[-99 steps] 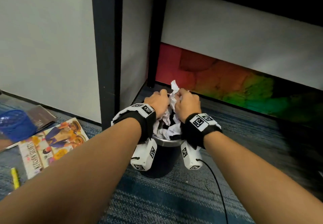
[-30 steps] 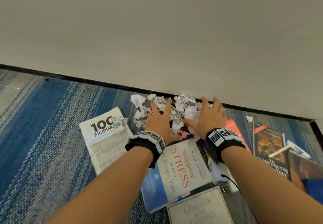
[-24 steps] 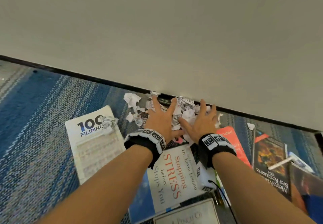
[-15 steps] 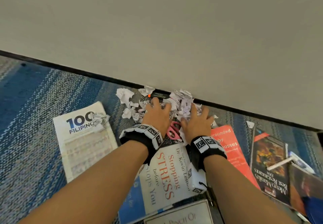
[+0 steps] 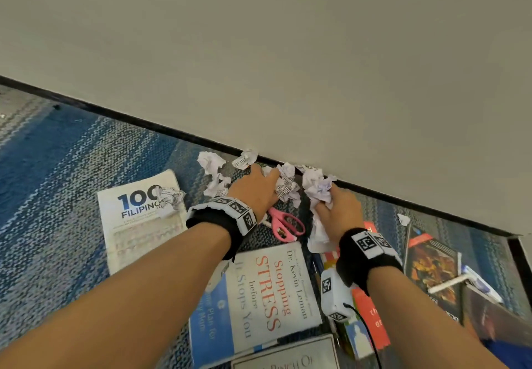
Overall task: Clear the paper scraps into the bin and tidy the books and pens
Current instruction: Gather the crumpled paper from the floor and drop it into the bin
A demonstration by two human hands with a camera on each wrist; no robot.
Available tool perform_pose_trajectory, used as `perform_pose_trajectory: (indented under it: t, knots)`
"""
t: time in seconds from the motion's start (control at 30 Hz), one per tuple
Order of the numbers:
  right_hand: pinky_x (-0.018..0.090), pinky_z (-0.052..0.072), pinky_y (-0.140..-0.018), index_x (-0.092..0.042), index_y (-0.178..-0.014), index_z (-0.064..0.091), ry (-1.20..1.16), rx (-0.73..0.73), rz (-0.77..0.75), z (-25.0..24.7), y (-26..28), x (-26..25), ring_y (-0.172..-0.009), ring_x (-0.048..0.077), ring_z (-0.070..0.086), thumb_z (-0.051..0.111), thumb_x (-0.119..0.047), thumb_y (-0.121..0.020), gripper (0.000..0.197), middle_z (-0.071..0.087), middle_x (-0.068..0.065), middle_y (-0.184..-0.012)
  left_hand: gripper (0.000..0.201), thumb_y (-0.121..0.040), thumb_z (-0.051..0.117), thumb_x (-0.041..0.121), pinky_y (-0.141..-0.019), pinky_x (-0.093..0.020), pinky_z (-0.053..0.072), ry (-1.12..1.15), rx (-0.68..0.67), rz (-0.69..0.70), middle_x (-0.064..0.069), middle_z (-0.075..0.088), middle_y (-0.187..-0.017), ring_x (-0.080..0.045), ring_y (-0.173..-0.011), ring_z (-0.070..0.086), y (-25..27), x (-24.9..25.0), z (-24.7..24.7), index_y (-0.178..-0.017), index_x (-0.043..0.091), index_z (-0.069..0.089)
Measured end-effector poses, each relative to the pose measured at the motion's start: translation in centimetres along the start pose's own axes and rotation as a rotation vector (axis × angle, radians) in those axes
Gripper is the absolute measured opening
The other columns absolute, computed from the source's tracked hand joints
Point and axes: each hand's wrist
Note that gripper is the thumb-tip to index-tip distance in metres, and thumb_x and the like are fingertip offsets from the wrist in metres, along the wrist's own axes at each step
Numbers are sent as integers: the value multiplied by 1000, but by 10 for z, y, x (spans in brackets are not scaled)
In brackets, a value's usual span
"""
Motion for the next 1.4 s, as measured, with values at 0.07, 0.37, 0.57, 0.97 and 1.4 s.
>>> perform_pose_trajectory:
  t: [0.07, 0.37, 0.57, 0.97, 1.4]
  knots:
    - [27, 33, -77, -9, -119, 59, -85, 34, -6, -15, 10, 1, -103, 35, 54, 61, -16, -87, 33, 59, 19, -109, 39, -98, 41, 28, -63, -38, 41, 11, 14, 62, -20, 40, -121, -38, -86, 58, 3, 7, -10, -134, 14, 33]
    - [22, 33, -71, -16, -104, 64, -154, 65, 0, -87, 88, 17, -92, 23, 56, 60, -15, -88, 17, 65, 2, -99, 28, -94, 48, 31, -75, -40, 53, 24, 118, 374, -12, 48, -107, -33, -85, 58, 41, 63, -55, -118, 16, 48]
    - [22, 33, -68, -18, -98, 63, -121, 170, 173, -154, 195, 57, -84, 16, 54, 60, -15, -88, 11, 61, -3, -92, 33, -91, 52, 33, -79, -41, 51, 0, 24, 676, -11, 49, -113, -35, -94, 59, 82, 168, -53, -122, 20, 48]
    - [25, 36, -73, -12, -105, 62, 6, 372, 629, -251, 465, 129, -92, 20, 57, 63, -22, -86, 21, 65, 4, -102, 30, -92, 54, 38, -74, -30, 39, -83, -131, 1406, -3, 42, -96, -30, -93, 56, 260, 377, -49, -118, 24, 51]
    - [5, 34, -61, -33, -72, 46, -44, 606, 640, -229, 718, 243, -67, 2, 47, 61, -16, -85, 26, 50, -17, -73, 26, -90, 56, 39, -72, -29, 37, -86, -151, 1651, -2, 50, -90, -19, -80, 47, 473, 531, 49, -111, 25, 56]
Point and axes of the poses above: each hand's wrist, its own y-axis away from the middle knuckle, its own z-axis out of the palm, x = y × z
